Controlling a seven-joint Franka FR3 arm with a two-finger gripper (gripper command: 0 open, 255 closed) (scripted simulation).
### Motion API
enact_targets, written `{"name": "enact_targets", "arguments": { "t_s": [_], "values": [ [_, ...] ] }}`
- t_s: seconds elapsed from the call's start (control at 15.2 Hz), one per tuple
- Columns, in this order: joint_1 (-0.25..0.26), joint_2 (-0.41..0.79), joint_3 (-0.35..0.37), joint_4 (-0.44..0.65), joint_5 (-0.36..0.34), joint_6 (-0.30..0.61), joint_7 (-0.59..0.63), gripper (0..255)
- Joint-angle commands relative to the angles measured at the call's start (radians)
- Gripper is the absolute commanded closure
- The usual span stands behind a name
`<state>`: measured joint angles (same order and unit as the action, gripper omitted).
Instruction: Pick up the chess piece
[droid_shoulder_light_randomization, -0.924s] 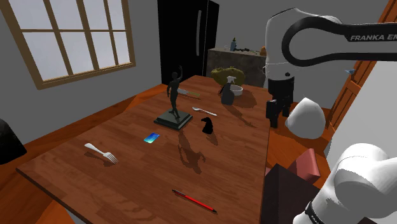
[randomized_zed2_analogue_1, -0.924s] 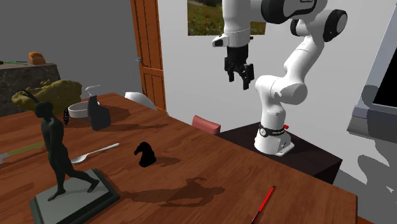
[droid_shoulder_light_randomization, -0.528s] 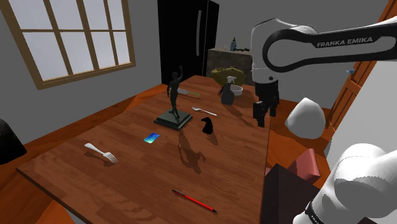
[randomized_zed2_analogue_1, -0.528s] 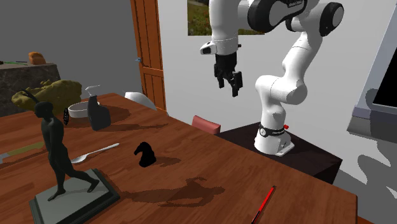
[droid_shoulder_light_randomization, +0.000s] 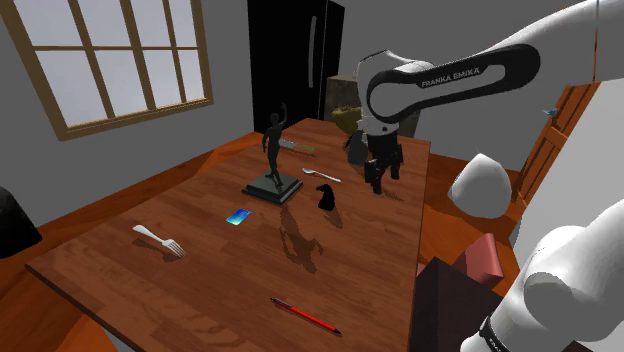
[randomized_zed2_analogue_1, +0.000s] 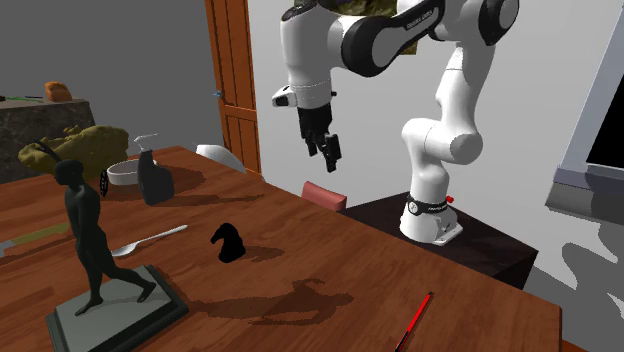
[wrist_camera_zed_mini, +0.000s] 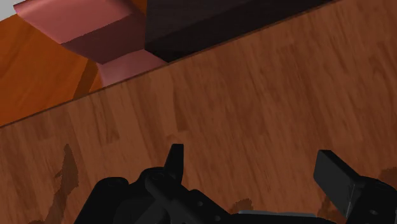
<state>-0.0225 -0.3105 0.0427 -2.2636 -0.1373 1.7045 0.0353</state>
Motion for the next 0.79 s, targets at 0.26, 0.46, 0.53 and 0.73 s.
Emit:
{"name": "enact_targets", "arguments": {
  "t_s": [0.26,0.46,0.53,0.73],
  "values": [
    [-0.009,0.236,-0.004,0.156,-0.032,0.078,-0.006,0],
    [-0.012,0.355,-0.006,0.254,-0.048,0.099,-0.01,0],
    [-0.012,0.394,-0.007,0.289,-0.053,0.103,-0.012,0],
    [-0.013,0.514,-0.01,0.404,-0.067,0.108,-0.018,0]
  ]
}}
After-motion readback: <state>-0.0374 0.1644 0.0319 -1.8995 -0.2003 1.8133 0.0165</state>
